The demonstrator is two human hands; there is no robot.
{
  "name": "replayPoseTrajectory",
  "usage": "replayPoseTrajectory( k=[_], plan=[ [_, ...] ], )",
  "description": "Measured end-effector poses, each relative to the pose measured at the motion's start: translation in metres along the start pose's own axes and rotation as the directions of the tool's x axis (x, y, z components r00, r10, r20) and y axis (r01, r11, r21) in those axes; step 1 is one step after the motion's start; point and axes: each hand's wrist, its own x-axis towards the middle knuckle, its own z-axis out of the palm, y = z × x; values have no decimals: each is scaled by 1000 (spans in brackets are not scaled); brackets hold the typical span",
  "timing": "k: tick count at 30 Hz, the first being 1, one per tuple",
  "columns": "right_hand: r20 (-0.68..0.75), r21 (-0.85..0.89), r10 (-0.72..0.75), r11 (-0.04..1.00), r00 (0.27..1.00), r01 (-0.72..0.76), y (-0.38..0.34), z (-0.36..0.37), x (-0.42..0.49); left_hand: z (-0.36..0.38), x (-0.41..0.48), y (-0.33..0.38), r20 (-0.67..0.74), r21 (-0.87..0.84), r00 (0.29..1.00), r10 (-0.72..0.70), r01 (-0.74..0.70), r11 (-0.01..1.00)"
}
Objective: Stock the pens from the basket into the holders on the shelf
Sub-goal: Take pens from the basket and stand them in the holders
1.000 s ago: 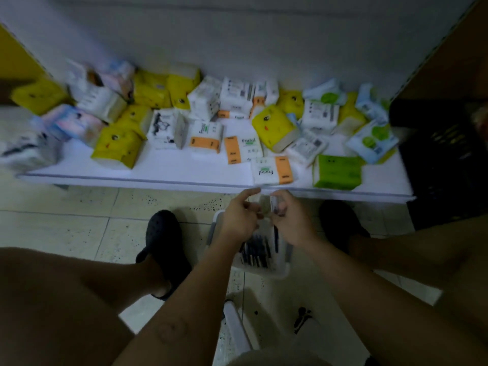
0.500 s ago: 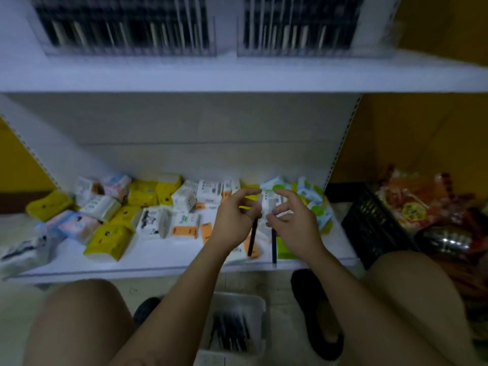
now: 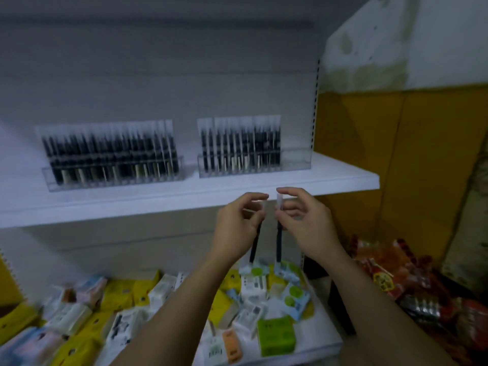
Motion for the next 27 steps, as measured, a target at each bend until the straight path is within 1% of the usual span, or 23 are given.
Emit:
replayPoseTrajectory(
  k=[2,8,11,15,20,23,27],
  plan=[
    [-14,24,-17,1000,1000,17,-13,-15,18,0,21,20,-16,44,999,50,-49,998],
    [-83,51,-79,995,993,83,-43,-55,77,2,85,72,-16,14,991,136,-135,991],
    [-94,78,-120,989,988,127,-48,-70,103,5,113,88,-6,71,979,206,-205,976],
    [-125,91,-147,983,981,159,-45,-82,137,14,148,99,40,106,977,209,-212,971],
    [-154,110,-155,979,976,173,-34,-86,175,28,186,99,-2,148,977,212,-209,967],
    [-182,96,-156,980,971,175,-25,-87,198,33,206,97,-13,190,968,249,-242,952],
    [-214,81,-170,978,962,190,-18,-87,230,38,233,96,11,242,951,308,-301,922]
  ],
)
